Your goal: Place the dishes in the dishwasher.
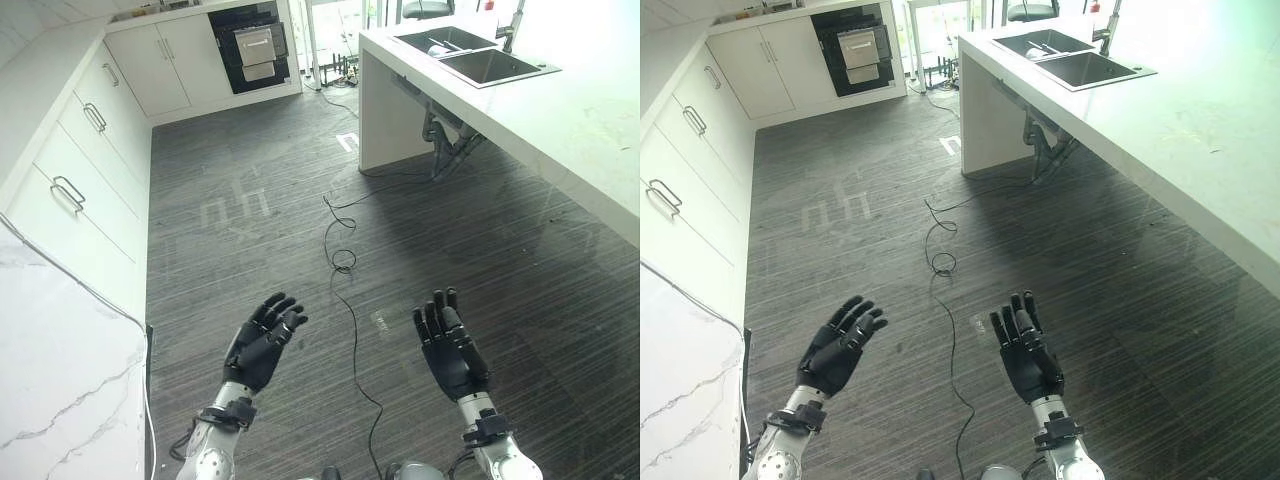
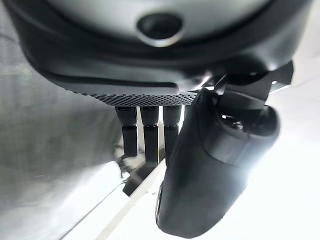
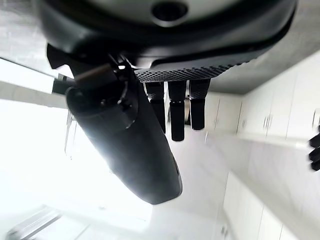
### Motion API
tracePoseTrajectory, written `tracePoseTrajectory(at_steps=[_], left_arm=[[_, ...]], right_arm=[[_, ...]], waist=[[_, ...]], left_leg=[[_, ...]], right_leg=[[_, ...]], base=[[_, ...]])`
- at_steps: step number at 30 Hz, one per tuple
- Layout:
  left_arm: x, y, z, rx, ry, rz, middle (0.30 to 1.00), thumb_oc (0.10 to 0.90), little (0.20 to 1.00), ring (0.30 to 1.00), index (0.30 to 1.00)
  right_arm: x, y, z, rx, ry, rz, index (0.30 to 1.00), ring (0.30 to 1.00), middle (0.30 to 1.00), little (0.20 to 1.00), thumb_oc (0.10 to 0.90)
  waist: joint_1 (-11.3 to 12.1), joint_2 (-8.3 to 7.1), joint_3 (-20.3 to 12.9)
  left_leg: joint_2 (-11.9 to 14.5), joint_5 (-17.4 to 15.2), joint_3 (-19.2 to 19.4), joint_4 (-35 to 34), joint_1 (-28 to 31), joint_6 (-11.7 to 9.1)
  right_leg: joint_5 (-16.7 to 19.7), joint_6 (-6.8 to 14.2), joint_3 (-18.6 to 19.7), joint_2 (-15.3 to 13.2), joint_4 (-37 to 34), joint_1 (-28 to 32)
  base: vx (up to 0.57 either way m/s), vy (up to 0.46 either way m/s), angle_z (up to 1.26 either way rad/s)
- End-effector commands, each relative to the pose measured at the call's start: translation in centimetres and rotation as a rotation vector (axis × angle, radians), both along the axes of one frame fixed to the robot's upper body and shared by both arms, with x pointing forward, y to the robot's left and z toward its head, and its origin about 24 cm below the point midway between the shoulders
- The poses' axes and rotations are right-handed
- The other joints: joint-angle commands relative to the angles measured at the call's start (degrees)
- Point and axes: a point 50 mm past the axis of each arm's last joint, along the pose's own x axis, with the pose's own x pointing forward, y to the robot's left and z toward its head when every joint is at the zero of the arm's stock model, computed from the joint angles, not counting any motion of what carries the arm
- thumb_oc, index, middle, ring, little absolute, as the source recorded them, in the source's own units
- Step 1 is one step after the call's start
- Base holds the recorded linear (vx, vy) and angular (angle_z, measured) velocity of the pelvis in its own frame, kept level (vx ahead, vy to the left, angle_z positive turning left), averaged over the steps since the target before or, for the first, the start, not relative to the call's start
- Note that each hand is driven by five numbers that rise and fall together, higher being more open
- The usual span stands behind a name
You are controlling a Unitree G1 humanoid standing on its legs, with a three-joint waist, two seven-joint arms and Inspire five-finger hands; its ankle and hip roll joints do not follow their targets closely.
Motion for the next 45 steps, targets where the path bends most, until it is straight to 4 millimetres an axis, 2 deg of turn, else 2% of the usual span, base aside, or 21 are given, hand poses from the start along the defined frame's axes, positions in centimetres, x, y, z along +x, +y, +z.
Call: tracePoseTrajectory(at_steps=[1, 6, 9, 15, 18, 20, 21, 22, 23, 25, 28, 30, 31, 33, 35, 36, 39, 40, 41, 43, 45], left_arm=[[0.8, 1.4, -0.1, 0.146, 0.047, -0.056, 0.9, 0.8, 0.9, 0.9, 0.9], [-2.6, 1.7, -5.9, 0.136, 0.393, -0.013, 0.9, 0.8, 0.9, 0.9, 0.9], [-4.5, 2.0, -8.3, 0.275, 0.588, 0.054, 0.9, 0.8, 0.9, 0.9, 0.9], [-5.5, 2.5, -9.5, 0.385, 0.696, 0.134, 0.9, 0.8, 0.9, 0.9, 0.9], [-5.1, 2.6, -9.4, 0.496, 0.681, 0.117, 0.9, 0.8, 0.9, 0.9, 0.9], [-4.8, 2.4, -9.5, 0.57, 0.681, 0.074, 0.9, 0.8, 0.9, 0.9, 0.9], [-4.9, 1.9, -9.7, 0.592, 0.689, 0.033, 0.9, 0.8, 0.9, 0.9, 0.9], [-5.4, 1.5, -10.1, 0.603, 0.701, -0.003, 0.9, 0.8, 0.9, 0.9, 0.9], [-5.9, 1.3, -10.4, 0.609, 0.729, -0.023, 0.9, 0.8, 0.9, 0.9, 0.9], [-7.1, 1.1, -11.1, 0.617, 0.788, -0.049, 0.9, 0.8, 0.9, 0.9, 0.9], [-7.4, 1.4, -11.2, 0.578, 0.806, -0.028, 0.9, 0.8, 0.9, 0.9, 0.9], [-7.8, 2.0, -11.4, 0.52, 0.861, 0.011, 0.9, 0.8, 0.9, 0.9, 0.9], [-7.7, 2.2, -11.4, 0.519, 0.869, 0.002, 0.9, 0.8, 0.9, 0.9, 0.9], [-7.1, 2.2, -11.2, 0.561, 0.869, -0.04, 0.9, 0.8, 0.9, 0.9, 0.9], [-6.9, 2.3, -11.1, 0.594, 0.871, -0.054, 0.9, 0.8, 0.9, 0.9, 0.9], [-6.7, 2.5, -11.1, 0.604, 0.887, -0.042, 0.9, 0.8, 0.9, 0.9, 0.9], [-6.5, 2.3, -11.1, 0.596, 0.889, -0.051, 0.9, 0.8, 0.9, 0.9, 0.9], [-6.2, 2.0, -11.1, 0.604, 0.904, -0.083, 0.9, 0.8, 0.9, 0.9, 0.9], [-6.3, 2.0, -11.2, 0.605, 0.929, -0.109, 0.9, 0.8, 0.9, 0.9, 0.9], [-7.4, 1.8, -11.7, 0.594, 1.006, -0.179, 0.9, 0.8, 0.9, 0.9, 0.9], [-8.9, 1.8, -12.1, 0.608, 1.064, -0.225, 0.9, 0.8, 0.9, 0.9, 0.9]], right_arm=[[0.1, -0.2, -0.2, -0.054, 0.017, 0.034, 0.9, 0.9, 0.9, 0.9, 0.8], [-2.7, -1.0, -4.4, -0.119, 0.266, 0.036, 0.9, 0.9, 0.9, 0.9, 0.8], [-4.0, -0.8, -5.9, -0.038, 0.35, 0.039, 0.9, 0.9, 0.9, 0.9, 0.8], [-4.1, -3.2, -6.0, -0.282, 0.412, 0.038, 0.9, 0.9, 0.9, 0.9, 0.8], [-4.2, -4.0, -6.2, -0.454, 0.471, 0.156, 0.9, 0.9, 0.9, 0.9, 0.8], [-3.8, -4.3, -6.3, -0.608, 0.485, 0.224, 0.9, 0.9, 0.9, 0.9, 0.8], [-3.4, -4.4, -6.3, -0.653, 0.494, 0.232, 0.9, 0.9, 0.9, 0.9, 0.8], [-3.1, -4.1, -6.4, -0.653, 0.492, 0.247, 0.698, 0.698, 0.698, 0.698, 0.665], [-3.1, -3.9, -6.5, -0.649, 0.494, 0.258, 0.629, 0.629, 0.629, 0.629, 0.62], [-4.0, -3.7, -7.0, -0.677, 0.52, 0.275, 0.9, 0.9, 0.9, 0.9, 0.8], [-4.2, -4.0, -7.3, -0.694, 0.549, 0.253, 0.9, 0.9, 0.9, 0.9, 0.8], [-5.4, -4.3, -8.1, -0.74, 0.669, 0.214, 0.9, 0.9, 0.9, 0.9, 0.8], [-5.7, -4.4, -8.2, -0.748, 0.687, 0.205, 0.9, 0.9, 0.9, 0.9, 0.8], [-6.1, -4.6, -8.4, -0.723, 0.71, 0.179, 0.9, 0.9, 0.9, 0.9, 0.8], [-5.9, -4.6, -8.2, -0.694, 0.701, 0.157, 0.9, 0.9, 0.9, 0.9, 0.8], [-5.4, -4.1, -8.2, -0.716, 0.708, 0.19, 0.9, 0.9, 0.9, 0.9, 0.8], [-5.5, -4.0, -8.4, -0.754, 0.723, 0.211, 0.9, 0.9, 0.9, 0.9, 0.8], [-5.9, -4.2, -8.6, -0.739, 0.741, 0.199, 0.9, 0.9, 0.9, 0.9, 0.8], [-6.0, -4.4, -8.6, -0.73, 0.748, 0.187, 0.9, 0.9, 0.9, 0.9, 0.8], [-6.2, -4.9, -8.5, -0.731, 0.755, 0.182, 0.9, 0.9, 0.9, 0.9, 0.8], [-6.4, -5.3, -8.5, -0.778, 0.763, 0.207, 0.9, 0.9, 0.9, 0.9, 0.8]], waist=[[0.0, -0.39, -2.7], [0.1, -0.27, -2.7], [0.2, -0.43, -2.5], [0.0, -1.6, -0.9], [0.9, -3.85, 1.3], [1.5, -3.4, 2.9], [1.8, -2.47, 3.7], [2.1, -0.32, 4.2], [2.2, 0.75, 4.4], [2.4, 1.99, 5.2], [2.3, 1.95, 4.5], [3.3, 0.69, 2.8], [3.1, 0.54, 2.5], [1.3, 0.99, 2.2], [0.0, 1.69, 2.8], [-1.1, 2.7, 3.9], [-3.2, 2.66, 5.0], [-5.0, 1.86, 5.3], [-5.6, 1.2, 5.0], [-6.0, -1.0, 5.1], [-5.8, -0.82, 5.1]], left_leg=[[2.9, -10.5, 1.5, 7.3, -0.7, -2.9], [3.3, -10.5, 2.1, 7.3, -0.4, -3.3], [3.4, -10.4, 2.6, 7.3, 0.2, -3.4], [2.6, -8.1, 2.6, 7.3, 1.1, -4.4], [1.3, -1.1, 2.4, 10.1, -0.7, -5.1], [1.5, 1.3, 1.4, 15.5, -5.6, -5.5], [1.1, 1.7, 2.4, 11.1, -6.1, -5.3], [3.1, -0.6, 3.3, 7.3, -8.8, -5.6], [4.7, -0.4, 3.4, 7.3, -11.3, -6.2], [8.8, 3.1, 4.9, 7.3, -16.9, -7.7], [10.0, 3.1, 9.0, 7.3, -16.5, -6.9], [5.9, -0.2, 6.8, 7.3, -14.9, -3.4], [5.4, -0.8, 6.7, 7.3, -14.0, -2.8], [3.9, -3.0, 5.7, 7.3, -11.0, -0.9], [2.8, -4.8, 5.6, 7.3, -8.7, 0.7], [2.9, -7.0, 6.2, 7.3, -5.3, 1.3], [2.3, -8.4, 5.0, 7.3, -2.7, 1.1], [1.1, -10.1, 3.5, 7.3, -0.6, 0.8], [0.5, -10.8, 3.1, 7.3, 0.2, 0.6], [-1.6, -12.8, 2.9, 7.3, 3.1, 0.0], [-1.6, -15.8, 2.1, 7.3, 6.4, -0.3]], right_leg=[[-0.7, 6.7, -0.6, -1.1, -5.1, 3.8], [-0.7, 6.7, -1.0, -1.2, -5.1, 3.9], [-0.9, 6.6, -1.0, -1.0, -5.1, 4.0], [-1.2, 5.1, 1.2, 0.3, -5.1, 4.2], [-0.7, 3.9, 3.0, -0.8, -5.1, 4.7], [-0.8, 2.9, 3.4, 0.0, -5.1, 4.9], [-1.1, 3.1, 3.4, 0.4, -5.1, 5.0], [-2.2, 3.5, 2.7, 2.1, -5.1, 5.7], [-2.7, 3.6, 2.2, 3.0, -5.1, 6.3], [-4.3, 3.5, 0.2, 3.7, -5.1, 8.9], [-5.5, 4.3, -1.5, 2.1, -5.1, 10.9], [-8.3, 4.6, 1.6, 2.5, -5.1, 16.1], [-7.3, 4.7, 1.1, 2.7, -5.1, 17.5], [2.8, 6.8, -0.3, 2.2, -2.1, 17.9], [7.1, 8.1, -1.3, 0.3, 12.8, 10.3], [9.4, 7.7, -1.8, -1.0, 21.1, 1.8], [8.3, 7.3, -1.7, 2.9, 15.9, -2.4], [9.8, 7.0, -0.8, 4.3, 4.3, -4.0], [11.2, 7.0, -1.4, 3.5, -3.5, -4.7], [10.3, 9.1, -1.9, -1.9, -5.1, -11.5], [9.4, 10.5, -1.7, -4.0, -5.1, -15.3]], base=[[0.0, 0.0, 0.0], [0.04, -0.037, 0.0], [0.03, -0.08, 0.06], [0.02, -0.112, 0.0], [0.02, -0.117, 0.09], [0.05, 0.016, 0.35], [0.23, 0.21, 0.25], [0.32, 0.267, 0.04], [0.33, 0.241, 0.16], [0.51, 0.247, 0.31], [0.39, 0.317, 0.03], [0.55, 0.417, -0.68], [0.47, 0.26, -0.76], [0.33, 0.263, -0.1], [0.25, 0.294, 0.13], [0.22, 0.211, 0.21], [0.26, -0.019, -0.13], [0.37, -0.164, 0.24], [0.54, -0.241, 0.57], [0.44, -0.186, 1.28], [0.56, -0.235, 0.43]])
